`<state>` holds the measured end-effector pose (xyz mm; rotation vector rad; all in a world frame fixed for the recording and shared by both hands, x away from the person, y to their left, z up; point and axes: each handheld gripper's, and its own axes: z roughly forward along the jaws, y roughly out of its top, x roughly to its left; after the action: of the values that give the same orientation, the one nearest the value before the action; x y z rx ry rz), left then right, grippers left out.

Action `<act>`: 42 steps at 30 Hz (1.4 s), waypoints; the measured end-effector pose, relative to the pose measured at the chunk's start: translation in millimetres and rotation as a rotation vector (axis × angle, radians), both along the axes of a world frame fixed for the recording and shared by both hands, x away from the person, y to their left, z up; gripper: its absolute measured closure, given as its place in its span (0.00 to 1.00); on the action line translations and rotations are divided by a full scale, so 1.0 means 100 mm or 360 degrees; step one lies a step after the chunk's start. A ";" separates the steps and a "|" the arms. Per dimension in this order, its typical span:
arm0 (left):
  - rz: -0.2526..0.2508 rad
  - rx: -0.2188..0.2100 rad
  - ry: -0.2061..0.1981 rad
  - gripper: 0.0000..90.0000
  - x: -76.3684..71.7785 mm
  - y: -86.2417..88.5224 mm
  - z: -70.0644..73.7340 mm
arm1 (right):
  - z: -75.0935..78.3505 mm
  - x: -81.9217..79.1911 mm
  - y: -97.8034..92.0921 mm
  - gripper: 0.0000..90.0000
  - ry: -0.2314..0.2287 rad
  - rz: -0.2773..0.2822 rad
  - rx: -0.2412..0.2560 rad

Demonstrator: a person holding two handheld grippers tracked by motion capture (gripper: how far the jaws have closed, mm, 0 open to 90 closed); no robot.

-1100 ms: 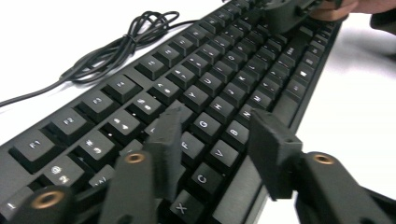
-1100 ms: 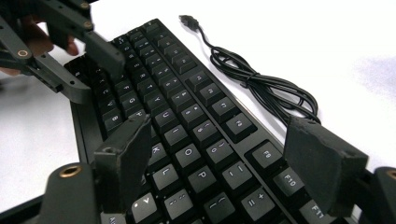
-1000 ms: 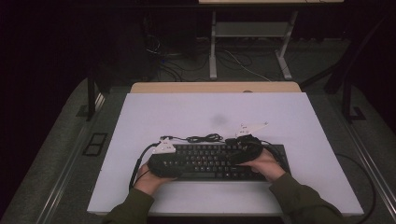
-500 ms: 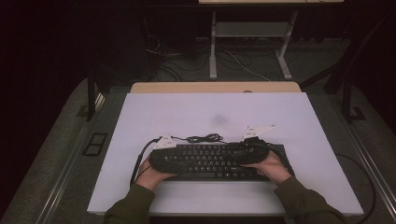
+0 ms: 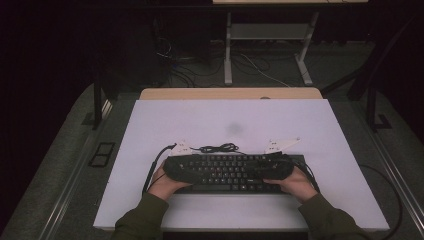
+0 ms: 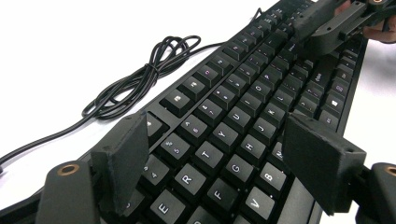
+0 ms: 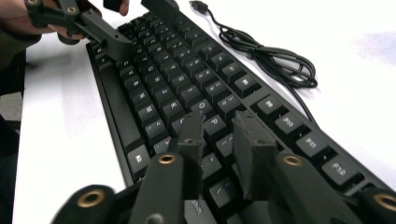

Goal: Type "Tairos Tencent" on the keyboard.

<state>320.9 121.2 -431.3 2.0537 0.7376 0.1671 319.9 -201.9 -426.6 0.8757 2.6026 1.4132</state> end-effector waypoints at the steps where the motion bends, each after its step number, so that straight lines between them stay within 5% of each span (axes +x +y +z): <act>1: -0.0003 0.0001 -0.0008 0.25 0.00 -0.01 0.00 | 0.00 -0.01 -0.01 0.85 0.0002 0.0000 -0.0004; 8: 0.0002 0.0006 -0.0010 0.24 0.01 -0.04 -0.01 | 0.01 -0.06 -0.07 0.99 0.0014 0.0033 -0.0027; 32: -0.0002 0.0019 -0.0028 0.24 0.05 -0.06 0.00 | -0.13 -0.14 -0.04 1.00 0.0034 0.0151 -0.0191; 42: 0.0019 0.0032 -0.0047 0.33 0.06 -0.06 0.00 | -0.14 -0.14 -0.05 1.00 0.0041 0.0159 -0.0171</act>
<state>326.8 115.1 -431.6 2.0620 0.7328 0.2122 306.2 -206.7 -440.4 0.7663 2.7478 1.2770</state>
